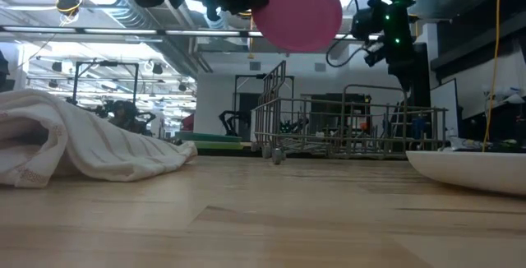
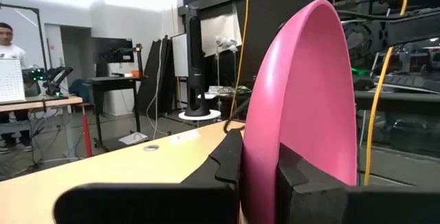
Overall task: Sort dishes
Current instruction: Put the pink plate in the dish rack
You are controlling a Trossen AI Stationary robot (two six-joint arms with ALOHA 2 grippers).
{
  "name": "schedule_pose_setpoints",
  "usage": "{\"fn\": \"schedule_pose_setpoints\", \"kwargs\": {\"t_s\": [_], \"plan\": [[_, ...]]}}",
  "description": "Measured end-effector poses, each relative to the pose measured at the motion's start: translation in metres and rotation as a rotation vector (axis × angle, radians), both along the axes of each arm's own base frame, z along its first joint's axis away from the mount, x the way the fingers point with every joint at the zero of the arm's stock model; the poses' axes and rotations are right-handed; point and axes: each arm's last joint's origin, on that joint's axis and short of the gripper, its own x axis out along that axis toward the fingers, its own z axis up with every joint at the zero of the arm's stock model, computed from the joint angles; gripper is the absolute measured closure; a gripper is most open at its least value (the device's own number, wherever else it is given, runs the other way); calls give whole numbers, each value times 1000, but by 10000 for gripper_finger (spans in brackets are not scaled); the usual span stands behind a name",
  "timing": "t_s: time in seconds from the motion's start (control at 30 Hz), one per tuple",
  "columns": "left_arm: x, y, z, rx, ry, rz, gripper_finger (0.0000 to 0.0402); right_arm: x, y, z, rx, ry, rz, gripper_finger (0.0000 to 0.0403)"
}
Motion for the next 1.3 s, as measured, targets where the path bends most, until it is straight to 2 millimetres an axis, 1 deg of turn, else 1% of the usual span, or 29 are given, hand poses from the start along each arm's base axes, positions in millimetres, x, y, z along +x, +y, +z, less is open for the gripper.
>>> {"fn": "schedule_pose_setpoints", "kwargs": {"t_s": [0.17,0.43,0.53,0.67,0.8,1.07,1.3], "plan": [[0,0,0,-1,-2,0,382,-4,6,-15,68,53,0,205],[0,0,0,-3,7,0,382,-10,16,-49,184,75,-24,205],[0,0,-2,-6,21,0,382,-11,21,-60,244,55,-23,205],[0,0,-2,-6,22,0,382,-12,26,-69,321,-21,-55,205],[0,0,-2,-6,21,0,382,-11,29,-74,384,-86,-64,205],[0,0,-1,6,32,7,382,-7,31,-75,465,-200,-61,205],[0,1,-1,8,32,8,382,-2,32,-75,534,-350,-65,205]]}}
